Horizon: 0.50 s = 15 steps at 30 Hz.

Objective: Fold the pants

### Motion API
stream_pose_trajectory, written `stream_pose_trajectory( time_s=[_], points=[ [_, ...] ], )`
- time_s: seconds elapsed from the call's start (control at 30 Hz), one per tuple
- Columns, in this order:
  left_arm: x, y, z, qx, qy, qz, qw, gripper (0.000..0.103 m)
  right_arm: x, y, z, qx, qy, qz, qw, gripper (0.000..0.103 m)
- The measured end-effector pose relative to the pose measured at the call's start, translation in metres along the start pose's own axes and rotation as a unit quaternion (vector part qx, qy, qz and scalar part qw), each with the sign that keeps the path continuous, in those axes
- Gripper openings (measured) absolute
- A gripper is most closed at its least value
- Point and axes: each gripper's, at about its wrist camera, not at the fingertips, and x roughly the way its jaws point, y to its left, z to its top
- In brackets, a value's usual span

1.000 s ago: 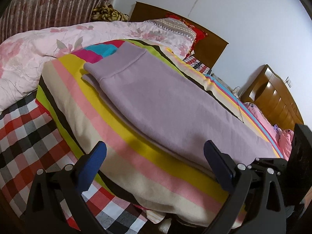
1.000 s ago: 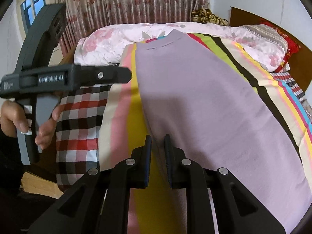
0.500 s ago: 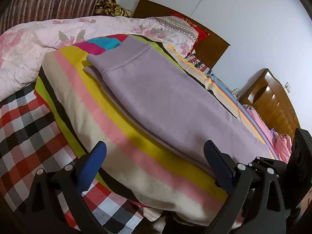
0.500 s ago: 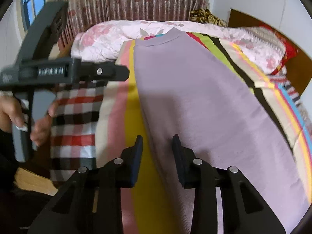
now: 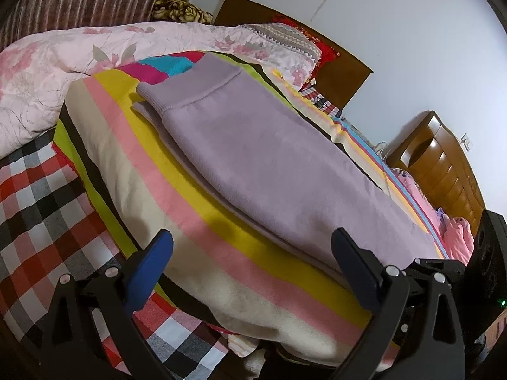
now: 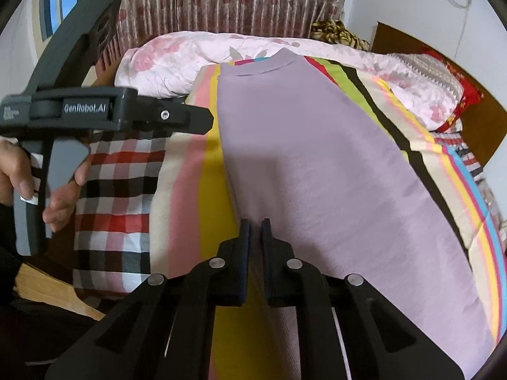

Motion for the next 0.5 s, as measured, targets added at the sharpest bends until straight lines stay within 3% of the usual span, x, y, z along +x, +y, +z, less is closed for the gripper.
stream_pose_trajectory(
  time_s=[0.13,0.27,0.37,0.4,0.43,0.5],
  points=[
    [-0.002,0.002,0.002,-0.004,-0.004,-0.002,1.0000,0.100,-0.021,-0.005,0.007,0.028,-0.028,0.030,0.999,0.003],
    [0.003,0.002,0.003,-0.010,0.000,-0.003,0.9999,0.100,0.003,-0.003,-0.002,0.021,0.015,0.035,0.999,0.003],
    [0.005,-0.001,0.003,-0.007,0.004,-0.006,0.9999,0.100,-0.002,-0.008,0.000,0.045,0.010,0.053,0.998,0.008],
    [0.004,-0.003,0.004,-0.005,0.004,-0.006,1.0000,0.100,-0.004,-0.006,0.000,0.042,0.014,0.054,0.998,0.015],
    [0.004,-0.005,0.005,-0.003,0.003,-0.007,1.0000,0.100,-0.007,-0.001,0.001,0.036,0.018,0.062,0.997,0.035],
    [0.001,-0.011,0.012,-0.002,-0.003,-0.019,0.9998,0.100,-0.016,0.004,-0.001,0.037,0.011,0.079,0.996,0.056]
  ],
)
